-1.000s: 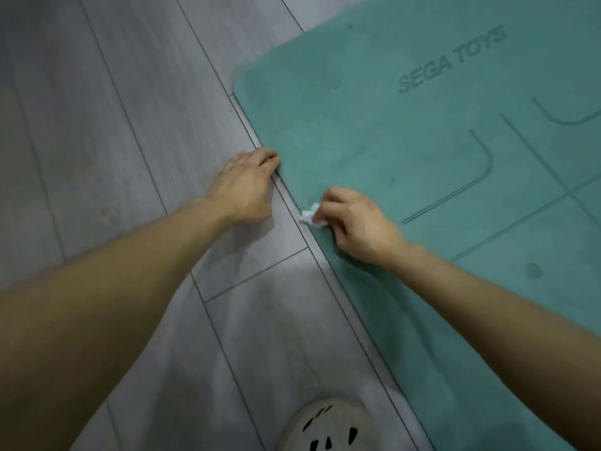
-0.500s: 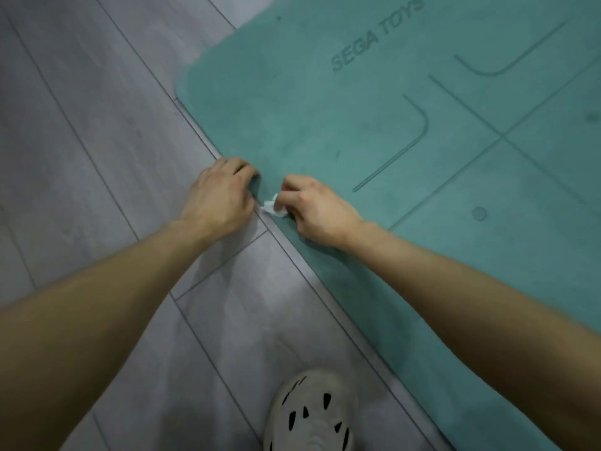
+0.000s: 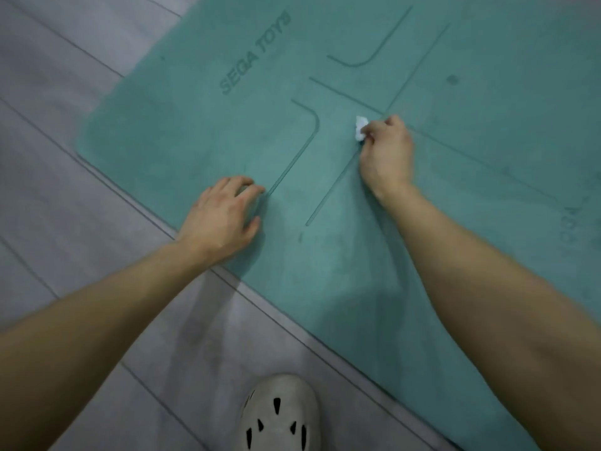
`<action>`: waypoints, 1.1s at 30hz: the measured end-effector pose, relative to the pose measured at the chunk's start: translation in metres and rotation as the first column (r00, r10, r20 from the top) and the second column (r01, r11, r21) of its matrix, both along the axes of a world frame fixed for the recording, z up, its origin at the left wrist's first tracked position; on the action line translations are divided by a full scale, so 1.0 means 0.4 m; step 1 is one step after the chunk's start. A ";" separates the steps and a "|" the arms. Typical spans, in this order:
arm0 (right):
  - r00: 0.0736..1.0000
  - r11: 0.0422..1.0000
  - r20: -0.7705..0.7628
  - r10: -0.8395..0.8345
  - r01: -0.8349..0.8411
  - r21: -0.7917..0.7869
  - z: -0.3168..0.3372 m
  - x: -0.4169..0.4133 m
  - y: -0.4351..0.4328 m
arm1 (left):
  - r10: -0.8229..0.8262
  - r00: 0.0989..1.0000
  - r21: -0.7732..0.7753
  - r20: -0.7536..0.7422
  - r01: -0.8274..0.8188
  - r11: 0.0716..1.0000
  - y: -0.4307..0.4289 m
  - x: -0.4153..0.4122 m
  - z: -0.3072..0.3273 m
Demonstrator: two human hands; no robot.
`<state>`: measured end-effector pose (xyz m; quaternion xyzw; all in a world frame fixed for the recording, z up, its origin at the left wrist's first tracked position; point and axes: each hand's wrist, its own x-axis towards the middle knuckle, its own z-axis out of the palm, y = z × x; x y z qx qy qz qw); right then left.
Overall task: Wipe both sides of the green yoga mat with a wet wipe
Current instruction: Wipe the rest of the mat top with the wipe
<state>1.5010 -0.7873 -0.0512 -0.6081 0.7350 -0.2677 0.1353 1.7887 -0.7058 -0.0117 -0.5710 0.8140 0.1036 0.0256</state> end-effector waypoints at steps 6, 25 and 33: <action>0.624 0.625 -0.040 0.781 -0.779 0.058 -0.001 0.151 0.347 | 0.073 0.997 -0.012 -0.030 -0.073 0.997 -0.102 -0.068 -0.006; 0.982 0.983 -0.108 -0.156 0.165 0.084 -0.013 -0.254 -0.055 | -0.200 0.955 0.293 0.218 0.132 0.947 -0.279 -0.276 0.048; 0.911 0.914 -0.066 0.406 -0.405 0.033 -0.003 -0.008 0.022 | -0.199 0.940 0.241 0.275 0.133 0.961 -0.270 -0.289 0.056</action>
